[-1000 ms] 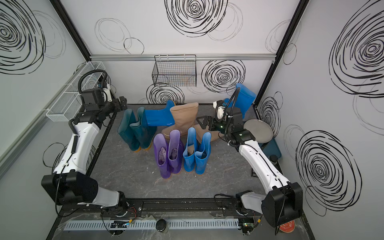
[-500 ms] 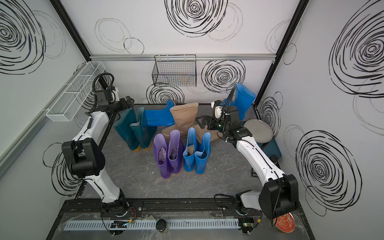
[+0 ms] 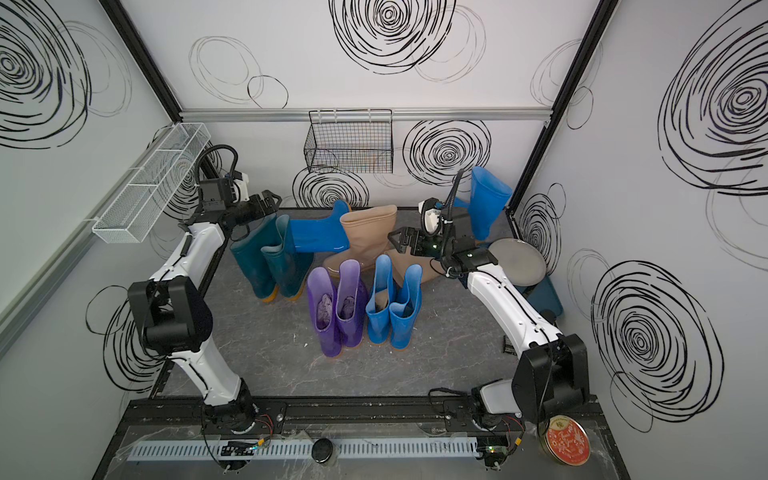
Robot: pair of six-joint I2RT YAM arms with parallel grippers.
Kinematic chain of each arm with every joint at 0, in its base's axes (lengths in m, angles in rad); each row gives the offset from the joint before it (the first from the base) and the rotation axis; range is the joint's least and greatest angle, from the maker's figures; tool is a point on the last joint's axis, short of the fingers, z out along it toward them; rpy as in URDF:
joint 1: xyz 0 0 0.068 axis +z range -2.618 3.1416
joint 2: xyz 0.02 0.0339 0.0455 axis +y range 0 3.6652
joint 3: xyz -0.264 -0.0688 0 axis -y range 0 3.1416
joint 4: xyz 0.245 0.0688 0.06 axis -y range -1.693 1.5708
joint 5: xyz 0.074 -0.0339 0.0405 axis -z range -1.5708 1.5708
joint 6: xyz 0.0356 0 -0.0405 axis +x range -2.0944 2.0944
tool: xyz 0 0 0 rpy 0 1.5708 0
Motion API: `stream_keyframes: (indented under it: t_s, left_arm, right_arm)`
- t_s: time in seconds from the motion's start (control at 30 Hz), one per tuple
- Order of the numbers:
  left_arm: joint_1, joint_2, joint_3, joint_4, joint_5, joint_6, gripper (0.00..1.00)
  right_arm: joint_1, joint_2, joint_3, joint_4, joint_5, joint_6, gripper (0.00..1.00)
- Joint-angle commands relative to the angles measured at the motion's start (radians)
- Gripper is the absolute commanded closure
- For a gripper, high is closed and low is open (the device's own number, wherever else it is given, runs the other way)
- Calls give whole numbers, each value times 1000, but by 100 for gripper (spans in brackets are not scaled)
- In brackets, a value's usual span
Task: Match and arrange rain boots in pairs
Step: Pick up the rain boot at the center of the board.
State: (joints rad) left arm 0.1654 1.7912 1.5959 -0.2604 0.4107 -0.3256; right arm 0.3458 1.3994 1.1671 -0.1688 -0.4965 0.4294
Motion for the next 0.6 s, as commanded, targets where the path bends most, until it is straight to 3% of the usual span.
stream_keyframes:
  t_s: [0.0, 0.27, 0.57]
  left_arm:
    - [19, -82, -7, 47, 3, -31, 1]
    - [77, -42, 140, -27, -26, 15, 1]
    - [116, 204, 351, -153, -2, 120, 0]
  right_arm:
    - [16, 16, 31, 7, -5, 4, 0]
    - [25, 12, 17, 2, -4, -3, 0]
    - [44, 18, 42, -49, 30, -9, 0]
